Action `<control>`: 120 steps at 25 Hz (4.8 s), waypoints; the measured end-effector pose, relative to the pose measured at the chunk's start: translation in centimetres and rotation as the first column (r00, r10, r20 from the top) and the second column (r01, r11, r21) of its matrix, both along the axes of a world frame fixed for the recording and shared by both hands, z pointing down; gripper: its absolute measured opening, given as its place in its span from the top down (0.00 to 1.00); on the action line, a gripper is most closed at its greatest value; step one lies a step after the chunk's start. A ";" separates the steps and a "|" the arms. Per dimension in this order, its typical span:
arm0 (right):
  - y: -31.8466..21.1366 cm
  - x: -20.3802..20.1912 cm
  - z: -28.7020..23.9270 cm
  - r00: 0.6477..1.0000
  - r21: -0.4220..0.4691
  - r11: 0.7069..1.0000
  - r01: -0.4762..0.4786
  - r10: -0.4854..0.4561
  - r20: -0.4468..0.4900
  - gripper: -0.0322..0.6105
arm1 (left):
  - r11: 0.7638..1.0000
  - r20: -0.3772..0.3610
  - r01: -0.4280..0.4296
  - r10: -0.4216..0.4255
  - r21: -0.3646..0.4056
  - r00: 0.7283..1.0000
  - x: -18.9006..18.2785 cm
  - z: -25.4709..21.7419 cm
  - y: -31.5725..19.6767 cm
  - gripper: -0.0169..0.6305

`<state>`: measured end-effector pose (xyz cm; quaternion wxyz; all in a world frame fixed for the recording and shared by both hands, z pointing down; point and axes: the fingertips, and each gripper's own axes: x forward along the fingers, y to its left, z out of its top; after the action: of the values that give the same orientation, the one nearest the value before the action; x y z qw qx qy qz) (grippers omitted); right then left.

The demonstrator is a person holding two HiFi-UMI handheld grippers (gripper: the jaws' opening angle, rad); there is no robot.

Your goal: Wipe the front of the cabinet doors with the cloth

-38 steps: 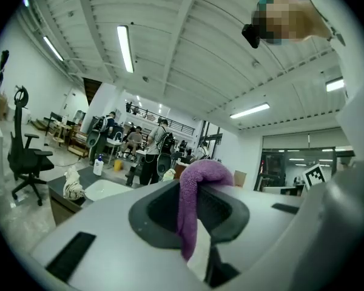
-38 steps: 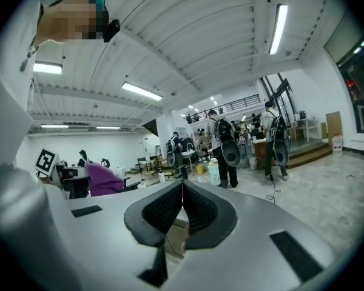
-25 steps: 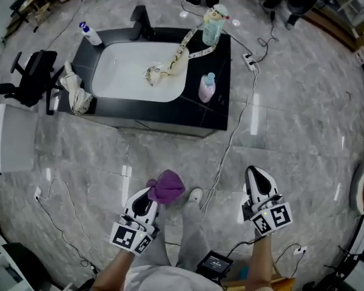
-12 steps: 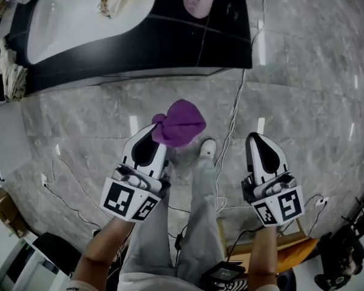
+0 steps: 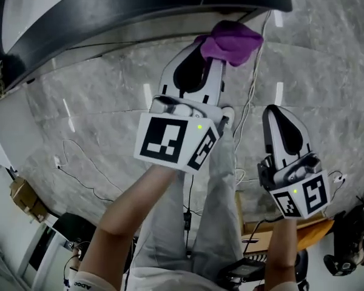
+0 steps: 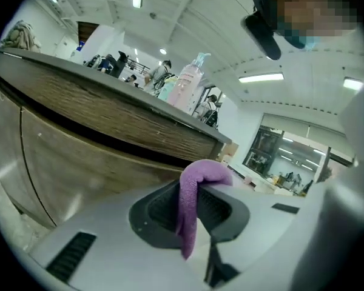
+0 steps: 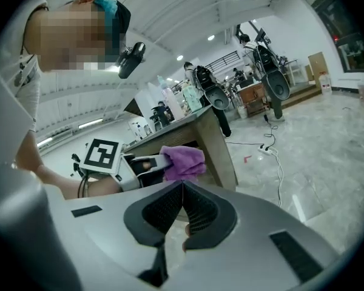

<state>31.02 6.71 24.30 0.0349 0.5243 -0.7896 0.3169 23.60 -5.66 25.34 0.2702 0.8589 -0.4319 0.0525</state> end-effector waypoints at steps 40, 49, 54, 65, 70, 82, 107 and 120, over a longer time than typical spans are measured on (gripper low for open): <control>-4.0 -16.8 0.3 0.997 0.009 0.997 0.071 -0.072 0.033 0.91 | 0.936 0.198 0.349 -0.349 0.036 0.916 -29.4 2.9 -7.9 0.89; -1.8 -12.7 2.7 0.989 -0.030 0.989 0.147 -0.146 0.022 0.91 | 0.920 0.216 0.386 -0.390 0.062 0.895 -26.9 3.7 -4.7 0.89; -0.4 -6.5 3.4 0.989 -0.065 0.987 0.145 -0.144 0.019 0.91 | 0.953 0.213 0.303 -0.297 0.003 0.931 -17.0 6.5 -1.7 0.89; 2.9 2.2 6.0 0.994 -0.116 0.989 0.093 -0.087 0.060 0.91 | 0.991 0.144 0.116 -0.106 -0.066 0.984 1.3 9.7 -2.1 0.89; 3.6 2.4 7.8 0.995 -0.131 0.988 0.084 -0.076 0.070 0.91 | 0.990 0.190 0.117 -0.100 -0.078 0.977 1.0 12.3 -3.6 0.89; 1.0 -3.0 7.8 0.997 -0.111 0.992 0.061 -0.056 0.047 0.91 | 0.985 0.243 0.150 -0.126 -0.083 0.962 -9.0 12.9 -5.4 0.89; 0.5 -8.4 7.7 0.990 -0.095 0.986 0.136 -0.131 0.055 0.91 | 0.908 0.441 0.419 -0.373 -0.006 0.816 -28.4 13.4 -6.1 0.89; 4.7 3.3 9.9 0.997 -0.139 0.988 0.072 -0.067 0.037 0.91 | 0.975 0.362 0.158 -0.092 -0.156 0.928 -4.3 19.6 -1.1 0.89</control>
<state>34.33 11.38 34.21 0.0701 0.4876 -0.7836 0.3786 19.30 -6.73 44.97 0.2689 0.7778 -0.5207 0.2273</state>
